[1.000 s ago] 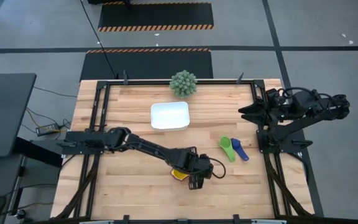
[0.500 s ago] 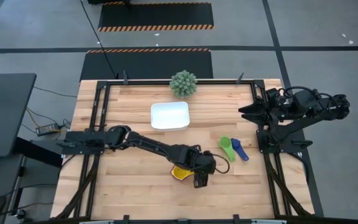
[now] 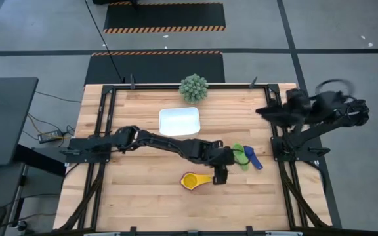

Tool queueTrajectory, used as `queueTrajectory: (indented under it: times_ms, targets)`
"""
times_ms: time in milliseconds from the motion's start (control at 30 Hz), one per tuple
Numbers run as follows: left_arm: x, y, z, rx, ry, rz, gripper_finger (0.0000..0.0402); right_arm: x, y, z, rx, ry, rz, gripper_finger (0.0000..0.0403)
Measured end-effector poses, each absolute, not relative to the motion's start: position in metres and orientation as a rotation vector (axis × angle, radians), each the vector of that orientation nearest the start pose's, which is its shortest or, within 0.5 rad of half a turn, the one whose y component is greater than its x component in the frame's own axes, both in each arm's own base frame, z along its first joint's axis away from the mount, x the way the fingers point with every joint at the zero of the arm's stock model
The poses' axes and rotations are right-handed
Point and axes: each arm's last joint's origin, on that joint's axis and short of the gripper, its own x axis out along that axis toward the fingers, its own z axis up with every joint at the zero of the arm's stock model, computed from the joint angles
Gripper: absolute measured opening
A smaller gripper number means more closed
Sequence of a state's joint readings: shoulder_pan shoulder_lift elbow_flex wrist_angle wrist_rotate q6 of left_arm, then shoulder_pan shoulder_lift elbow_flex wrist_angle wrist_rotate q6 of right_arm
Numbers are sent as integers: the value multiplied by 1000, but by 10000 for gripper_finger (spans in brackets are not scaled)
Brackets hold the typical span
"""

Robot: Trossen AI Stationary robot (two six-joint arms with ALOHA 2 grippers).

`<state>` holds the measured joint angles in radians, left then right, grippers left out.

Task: Nest measuring cups in basket
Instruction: Stack the green measuring cup into the yellow measuring cup

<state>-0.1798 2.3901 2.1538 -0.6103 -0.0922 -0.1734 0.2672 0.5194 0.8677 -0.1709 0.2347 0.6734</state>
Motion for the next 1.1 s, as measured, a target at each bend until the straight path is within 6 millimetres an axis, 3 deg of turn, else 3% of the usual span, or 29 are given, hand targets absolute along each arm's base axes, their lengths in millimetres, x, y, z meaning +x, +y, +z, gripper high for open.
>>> queueTrajectory:
  times_ms: [167,367,600,1100]
  targets:
    - [533,-74,207,-10,765,8,212,83,16,409,701,-328,164,217]
    - [551,-59,186,80,679,-10,203,86,16,397,725,-220,101,217]
    - [557,-51,160,269,700,-73,192,93,17,391,759,-168,30,217]
    - [559,-29,136,550,745,-186,165,98,16,389,811,-183,-55,217]
